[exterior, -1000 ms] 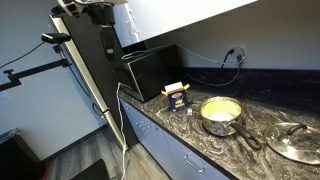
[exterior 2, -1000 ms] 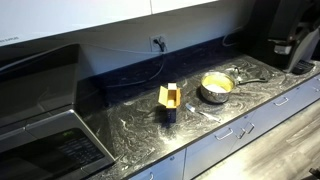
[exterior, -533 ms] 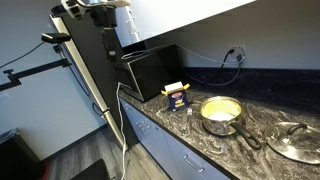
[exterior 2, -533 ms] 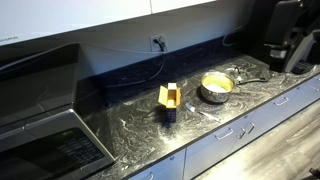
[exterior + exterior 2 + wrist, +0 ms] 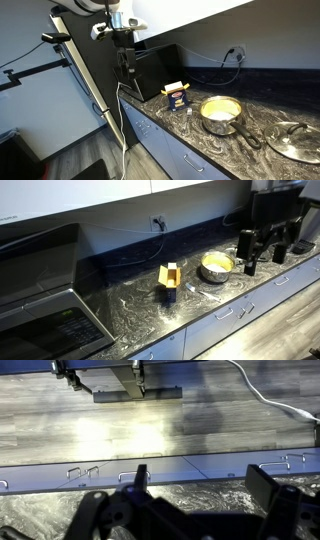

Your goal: Pour the contents in the box into the pot

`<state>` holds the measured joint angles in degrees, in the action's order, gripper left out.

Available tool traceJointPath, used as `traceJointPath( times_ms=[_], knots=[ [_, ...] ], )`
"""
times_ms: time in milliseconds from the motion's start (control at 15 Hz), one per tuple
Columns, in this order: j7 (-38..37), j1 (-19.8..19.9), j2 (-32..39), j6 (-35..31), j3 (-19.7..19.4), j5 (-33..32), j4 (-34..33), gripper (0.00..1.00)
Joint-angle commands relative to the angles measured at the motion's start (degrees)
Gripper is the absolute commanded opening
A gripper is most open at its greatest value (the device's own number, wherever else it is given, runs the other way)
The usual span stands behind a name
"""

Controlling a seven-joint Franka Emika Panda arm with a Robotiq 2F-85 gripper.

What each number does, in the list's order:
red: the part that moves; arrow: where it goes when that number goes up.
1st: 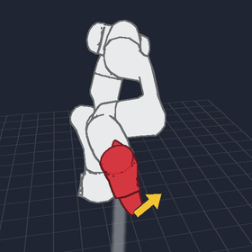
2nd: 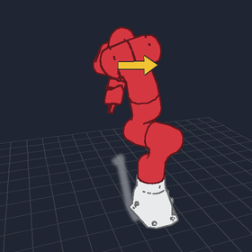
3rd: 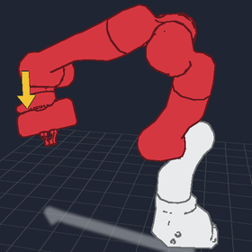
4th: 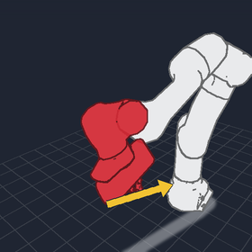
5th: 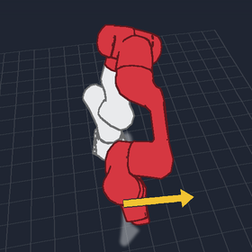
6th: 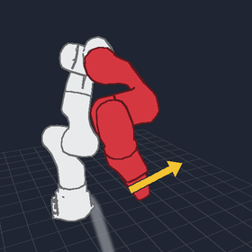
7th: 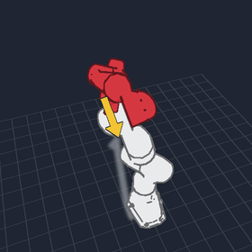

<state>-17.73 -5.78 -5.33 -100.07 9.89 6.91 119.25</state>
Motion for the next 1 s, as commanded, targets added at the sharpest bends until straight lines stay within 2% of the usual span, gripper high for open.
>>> traceJointPath(
  times_ms=[0, 133, 200, 600, 733, 933],
  knots=[
    [0.9, -1.2, 3.3, -2.9, 0.1, -2.8, 1.5, 1.0],
    [0.1, -1.7, 4.6, -2.1, -0.1, -4.3, 1.7, 1.0],
    [0.4, -1.6, 4.4, -1.6, -0.5, -2.9, 1.0, 1.0],
    [0.5, -1.9, 5.5, -1.6, -0.5, -3.7, 1.2, 1.0],
    [3.2, -2.4, 7.3, -2.7, -0.1, -5.7, 1.1, 1.0],
    [7.2, -4.4, 10.1, -5.9, 1.1, -12.7, 2.0, 1.0]
  ],
)
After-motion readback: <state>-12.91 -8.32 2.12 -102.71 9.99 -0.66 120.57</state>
